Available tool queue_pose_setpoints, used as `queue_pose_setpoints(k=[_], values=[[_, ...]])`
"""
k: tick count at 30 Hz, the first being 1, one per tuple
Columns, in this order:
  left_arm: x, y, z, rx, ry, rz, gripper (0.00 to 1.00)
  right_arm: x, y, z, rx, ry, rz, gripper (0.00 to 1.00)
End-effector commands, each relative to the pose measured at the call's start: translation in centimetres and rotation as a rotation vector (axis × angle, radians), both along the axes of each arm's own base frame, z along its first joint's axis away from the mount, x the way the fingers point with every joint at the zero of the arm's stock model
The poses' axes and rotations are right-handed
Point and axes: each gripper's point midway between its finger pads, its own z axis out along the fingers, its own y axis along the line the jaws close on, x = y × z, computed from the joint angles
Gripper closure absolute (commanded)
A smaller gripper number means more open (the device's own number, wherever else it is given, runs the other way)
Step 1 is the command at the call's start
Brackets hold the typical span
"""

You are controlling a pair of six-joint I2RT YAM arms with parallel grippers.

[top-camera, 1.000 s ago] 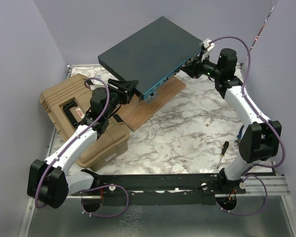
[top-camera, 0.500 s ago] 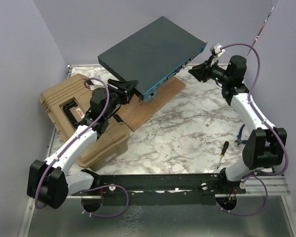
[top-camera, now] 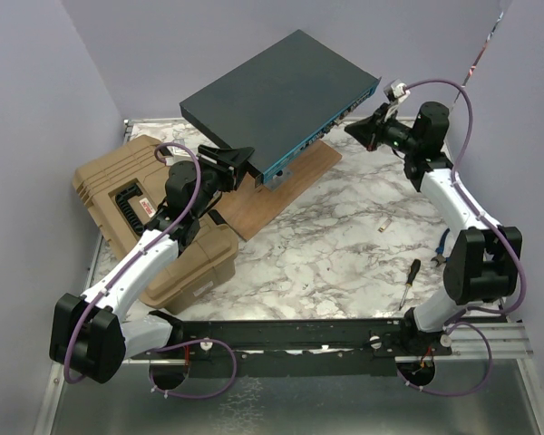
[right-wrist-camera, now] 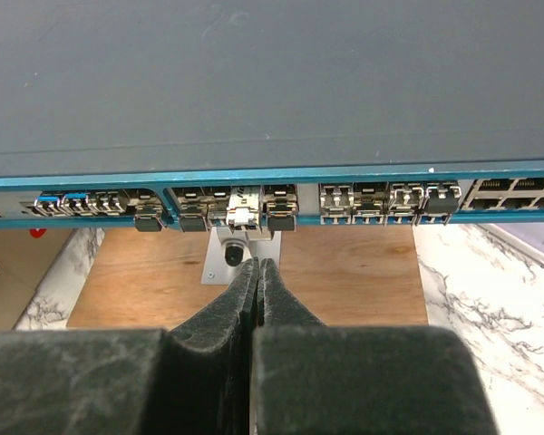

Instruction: Insert the plug into the switch port

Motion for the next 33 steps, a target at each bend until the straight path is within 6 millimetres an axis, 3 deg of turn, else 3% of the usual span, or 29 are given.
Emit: queue_pose_setpoints(k=[1,19,33], values=[[-0.9,1.9,-1.8,0.062,0.058,0.053,1.0,0.4,0.8,1.2,0.014,-0.037,0.028,0.99],[-0.7,1.8,-1.9,0.065,0.061,0.054,1.0,1.1,2.2,1.3,0.02,-0.041,0.053,0.99],[-0.8,1.9,-2.1,0.073,0.061,0.053,1.0,2.1,4.6,1.8,0.037,-0.038,0.055,0.99]])
